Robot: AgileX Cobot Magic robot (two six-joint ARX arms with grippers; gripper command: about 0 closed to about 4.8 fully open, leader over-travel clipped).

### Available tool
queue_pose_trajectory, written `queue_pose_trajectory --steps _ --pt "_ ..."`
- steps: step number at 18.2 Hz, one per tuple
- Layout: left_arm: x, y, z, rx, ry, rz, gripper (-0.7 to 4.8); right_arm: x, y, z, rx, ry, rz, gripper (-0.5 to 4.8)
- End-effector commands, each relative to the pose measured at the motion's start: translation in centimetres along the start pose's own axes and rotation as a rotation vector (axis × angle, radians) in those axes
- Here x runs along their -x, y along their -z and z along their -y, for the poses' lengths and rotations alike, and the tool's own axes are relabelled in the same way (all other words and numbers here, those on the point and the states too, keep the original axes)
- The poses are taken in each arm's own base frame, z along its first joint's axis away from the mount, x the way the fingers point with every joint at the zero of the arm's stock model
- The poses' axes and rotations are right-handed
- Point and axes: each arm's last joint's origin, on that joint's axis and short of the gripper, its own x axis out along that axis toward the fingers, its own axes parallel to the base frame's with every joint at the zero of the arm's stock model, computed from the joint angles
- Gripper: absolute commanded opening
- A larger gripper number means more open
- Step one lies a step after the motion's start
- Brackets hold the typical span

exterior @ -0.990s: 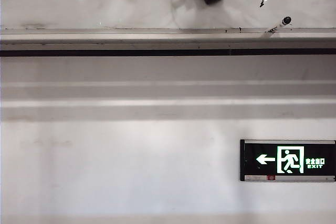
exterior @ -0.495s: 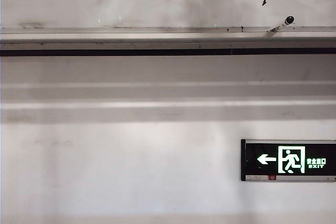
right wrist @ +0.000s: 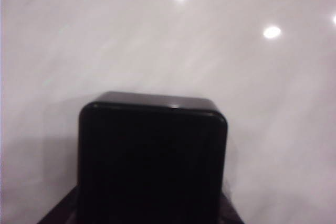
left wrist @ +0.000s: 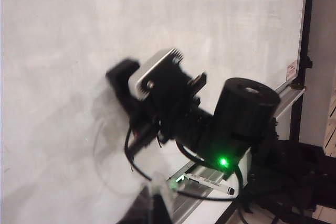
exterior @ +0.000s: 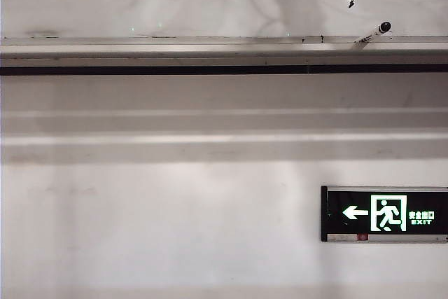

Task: Wipe the whiteboard clean using the black magnetic whiteboard eraser attached to the whiteboard.

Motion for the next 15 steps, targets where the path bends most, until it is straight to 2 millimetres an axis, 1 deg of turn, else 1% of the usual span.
queue_pose_trajectory --steps 1,4,8,10,13,14,15 --pt "0.2 -0.3 0.0 0.000 0.002 0.020 -0.06 0.0 3.1 -1.5 0.035 -0.110 -0.221 0.80" --pt "0.2 -0.3 0.0 0.000 0.002 0.021 -0.06 0.4 4.5 -1.9 0.057 -0.159 -0.358 0.80" --pt "0.2 -0.3 0.0 -0.001 0.002 0.026 -0.06 0.7 5.2 -2.1 0.085 -0.185 -0.432 0.80" --pt "0.2 -0.4 0.0 -0.001 0.001 0.027 -0.06 0.7 5.2 -2.0 0.104 -0.138 -0.454 0.80" --pt "0.2 -0.4 0.0 -0.001 0.008 0.030 -0.06 0.8 5.5 -1.2 0.142 -0.045 -0.502 0.80" --pt "0.2 -0.4 0.1 -0.001 0.018 0.034 -0.06 0.7 5.7 -0.4 0.151 -0.015 -0.521 0.80" --pt "0.2 -0.4 0.1 -0.002 0.018 0.037 -0.06 0.6 5.9 0.0 0.156 0.003 -0.533 0.79"
